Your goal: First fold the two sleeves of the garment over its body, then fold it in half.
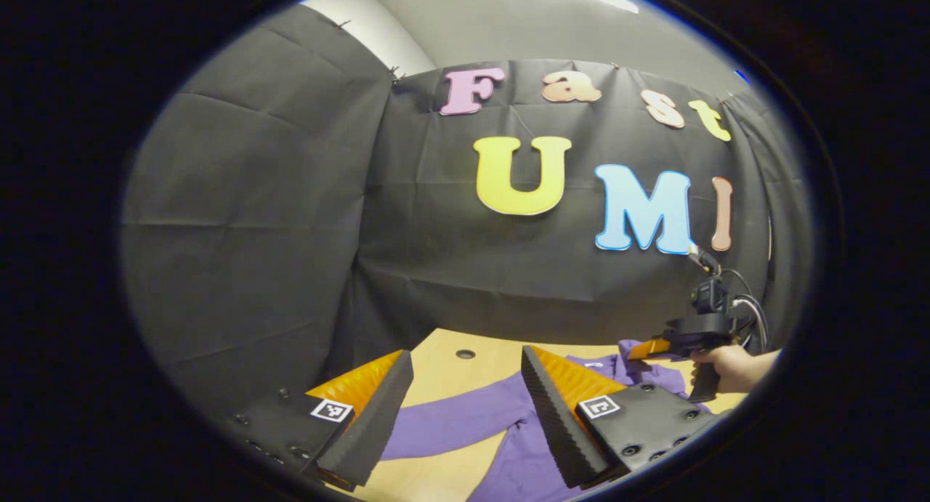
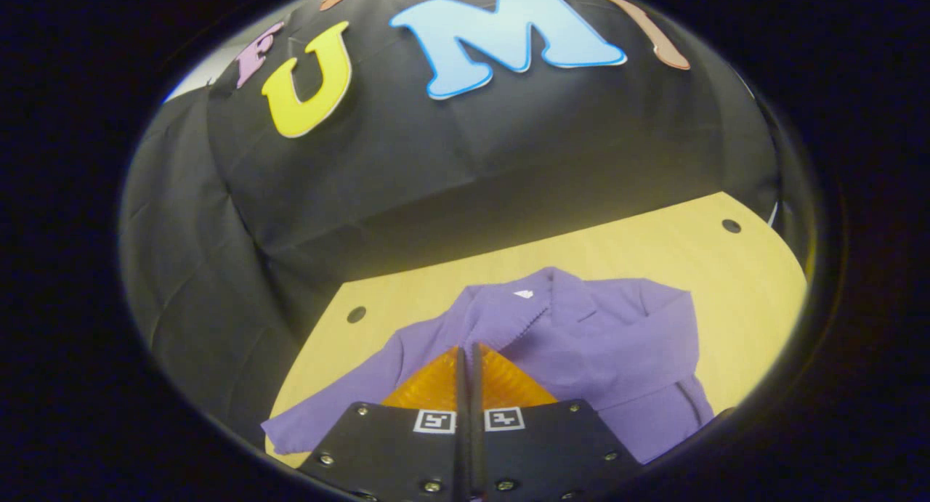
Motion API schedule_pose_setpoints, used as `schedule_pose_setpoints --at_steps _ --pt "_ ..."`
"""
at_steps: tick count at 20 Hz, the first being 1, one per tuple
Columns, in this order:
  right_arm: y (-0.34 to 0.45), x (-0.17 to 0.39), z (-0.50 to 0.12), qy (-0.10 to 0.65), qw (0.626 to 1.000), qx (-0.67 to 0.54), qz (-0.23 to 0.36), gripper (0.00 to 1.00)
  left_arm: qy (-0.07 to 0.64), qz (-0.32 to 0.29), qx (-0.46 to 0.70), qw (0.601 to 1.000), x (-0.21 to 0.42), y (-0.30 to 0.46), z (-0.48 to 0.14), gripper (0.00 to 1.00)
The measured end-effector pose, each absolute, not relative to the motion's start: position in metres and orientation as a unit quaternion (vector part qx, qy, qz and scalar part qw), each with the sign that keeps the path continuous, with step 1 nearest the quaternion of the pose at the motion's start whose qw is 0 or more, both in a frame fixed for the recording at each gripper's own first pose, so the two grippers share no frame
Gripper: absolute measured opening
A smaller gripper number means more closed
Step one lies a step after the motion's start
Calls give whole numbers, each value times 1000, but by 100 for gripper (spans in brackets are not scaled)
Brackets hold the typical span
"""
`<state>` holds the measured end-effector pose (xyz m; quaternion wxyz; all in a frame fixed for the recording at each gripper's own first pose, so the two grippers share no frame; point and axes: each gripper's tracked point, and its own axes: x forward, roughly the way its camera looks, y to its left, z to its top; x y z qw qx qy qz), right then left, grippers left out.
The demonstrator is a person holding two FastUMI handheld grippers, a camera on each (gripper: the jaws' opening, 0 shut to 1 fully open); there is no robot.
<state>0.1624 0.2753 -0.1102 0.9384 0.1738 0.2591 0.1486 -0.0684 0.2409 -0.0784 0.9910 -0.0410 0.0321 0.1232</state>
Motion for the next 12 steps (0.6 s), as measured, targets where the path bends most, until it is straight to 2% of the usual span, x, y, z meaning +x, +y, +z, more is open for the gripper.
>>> schedule_pose_setpoints --at_steps 10,11,12 --pt "339 172 -180 326 928 86 162 1 56 159 -47 985 -72 275 -105 97" --pt "339 172 -185 329 927 76 161 1 59 161 -47 984 -71 277 -107 92" --pt "341 173 -187 329 928 66 162 1 62 163 -46 984 -71 279 -109 92"
